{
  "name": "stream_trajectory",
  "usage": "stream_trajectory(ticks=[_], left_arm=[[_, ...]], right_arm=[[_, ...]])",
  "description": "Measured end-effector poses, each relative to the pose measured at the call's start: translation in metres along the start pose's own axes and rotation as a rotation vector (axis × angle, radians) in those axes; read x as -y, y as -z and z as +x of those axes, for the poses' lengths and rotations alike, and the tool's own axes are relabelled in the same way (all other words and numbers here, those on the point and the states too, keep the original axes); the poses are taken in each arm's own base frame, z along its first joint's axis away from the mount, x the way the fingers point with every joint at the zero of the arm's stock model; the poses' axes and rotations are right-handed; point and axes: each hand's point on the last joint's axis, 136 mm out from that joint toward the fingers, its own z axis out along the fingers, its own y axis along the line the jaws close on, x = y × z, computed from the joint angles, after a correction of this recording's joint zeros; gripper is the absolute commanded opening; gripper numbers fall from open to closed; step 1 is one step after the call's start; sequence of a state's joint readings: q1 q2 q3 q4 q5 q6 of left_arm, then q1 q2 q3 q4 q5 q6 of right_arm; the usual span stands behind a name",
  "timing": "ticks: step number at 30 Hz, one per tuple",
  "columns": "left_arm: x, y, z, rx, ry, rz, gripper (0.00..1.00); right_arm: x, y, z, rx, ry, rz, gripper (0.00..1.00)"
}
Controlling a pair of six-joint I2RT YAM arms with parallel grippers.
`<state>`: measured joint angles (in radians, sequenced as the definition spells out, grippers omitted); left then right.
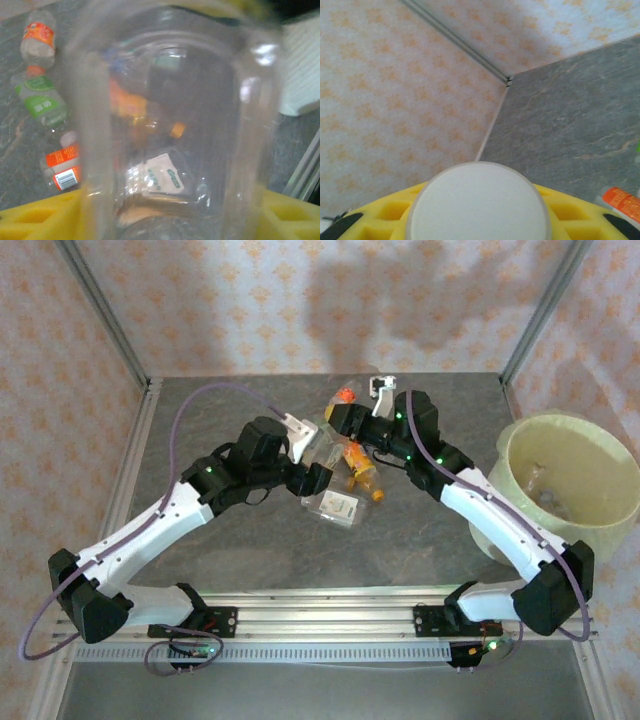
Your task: Put the plastic bottles in the bin
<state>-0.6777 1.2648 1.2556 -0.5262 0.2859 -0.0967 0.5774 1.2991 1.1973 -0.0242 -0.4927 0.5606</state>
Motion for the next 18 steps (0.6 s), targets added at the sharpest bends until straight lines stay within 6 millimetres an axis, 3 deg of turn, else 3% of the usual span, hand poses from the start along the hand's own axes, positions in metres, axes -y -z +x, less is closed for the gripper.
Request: stream_trajectory(ticks=[3,6,9,14,18], left_arm=[[-0.016,0.003,-0.002,0.011,0.069,0.007,1.00],[-0.027,0.014,-0.002,0.054,0.130,0.027,1.00],[-0.038,0.039,-0.004,0.150,0.164,0.007,1.00],[-0.040,0.084,-0.020,0.327,0.165,-0.033,1.00],[-0.067,0.102,-0.023,0.402,0.229,-0.196,1.00]], right_arm=[[0.004,0.002,-0.009,0.037,0.001,0.040,0.28],[0.012,0.008,-0.017,0.069,0.023,0.112,0.27],[0.033,0.024,-0.030,0.100,0.070,0.251,0.25],[0.058,0.073,-0.063,0.222,0.134,0.442,0.23],[0.058,0.126,-0.095,0.355,0.201,0.556,0.23]])
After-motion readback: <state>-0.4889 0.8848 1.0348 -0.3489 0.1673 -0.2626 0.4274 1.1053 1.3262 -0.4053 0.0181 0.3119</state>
